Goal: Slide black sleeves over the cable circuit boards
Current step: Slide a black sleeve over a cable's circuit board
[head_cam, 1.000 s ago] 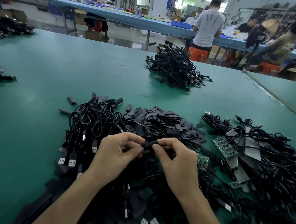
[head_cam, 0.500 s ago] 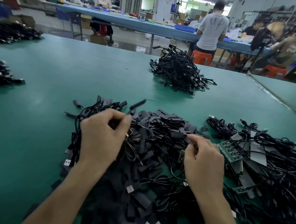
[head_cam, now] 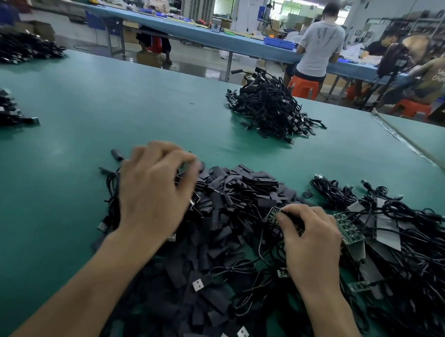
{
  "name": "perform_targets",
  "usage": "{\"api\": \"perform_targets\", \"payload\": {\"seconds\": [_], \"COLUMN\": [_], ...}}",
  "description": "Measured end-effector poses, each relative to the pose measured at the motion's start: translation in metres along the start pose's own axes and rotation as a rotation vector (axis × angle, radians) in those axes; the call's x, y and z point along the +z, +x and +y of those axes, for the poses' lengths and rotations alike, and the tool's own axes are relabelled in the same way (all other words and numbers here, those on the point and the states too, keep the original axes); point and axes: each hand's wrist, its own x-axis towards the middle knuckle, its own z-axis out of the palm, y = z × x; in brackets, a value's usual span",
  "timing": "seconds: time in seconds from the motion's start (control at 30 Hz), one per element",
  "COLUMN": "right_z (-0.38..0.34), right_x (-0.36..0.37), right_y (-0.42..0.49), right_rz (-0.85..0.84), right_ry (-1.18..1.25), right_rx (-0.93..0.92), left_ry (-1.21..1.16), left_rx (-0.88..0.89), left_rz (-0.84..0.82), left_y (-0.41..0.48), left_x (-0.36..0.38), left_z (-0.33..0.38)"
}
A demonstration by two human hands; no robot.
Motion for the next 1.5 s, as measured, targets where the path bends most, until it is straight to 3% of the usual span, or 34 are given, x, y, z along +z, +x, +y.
{"api": "perform_targets", "payload": {"seconds": [0.07, 0.17, 0.27, 0.4, 0.6, 0.97, 1.2, 1.5], "right_z": [0.001, -0.001, -0.004, -0.005, -0.001, -0.006, -0.004, -0.005], "right_x": [0.002, 0.003, 0.009, 0.015, 0.02, 0.025, 0.028, 0.029], "right_y": [0.0, 0.0, -0.003, -0.004, -0.004, -0.002, 0.005, 0.011], "right_rz": [0.09, 0.276, 0.363, 0.22, -0.015, -0.147, -0.316, -0.407], "right_ry": [0.088, 0.171, 0.227, 0.335, 0.465, 0.515, 0.632, 0.846], "right_rx": [-0.08, -0.226, -0.329, -0.351, -0.24, -0.161, -0.059, -0.004], "left_ry": [-0.279, -0.566, -0.74, -1.038, -1.136, -1.167, -1.268, -1.368], "left_rx": [0.097, -0.073, -0.226, -0.393, -0.439, -0.453, -0.519, -0.57], "left_rz": [-0.193, -0.469, -0.543, -0.485, -0.486, -0.557, -0.553, -0.568], "left_y": [-0.014, -0.035, -0.051, -0.058, -0.057, -0.05, -0.047, -0.047], "left_x": [0.003, 0.019, 0.036, 0.045, 0.052, 0.054, 0.057, 0.059], "left_z": [0.022, 0.045, 0.051, 0.044, 0.037, 0.031, 0.028, 0.025]}}
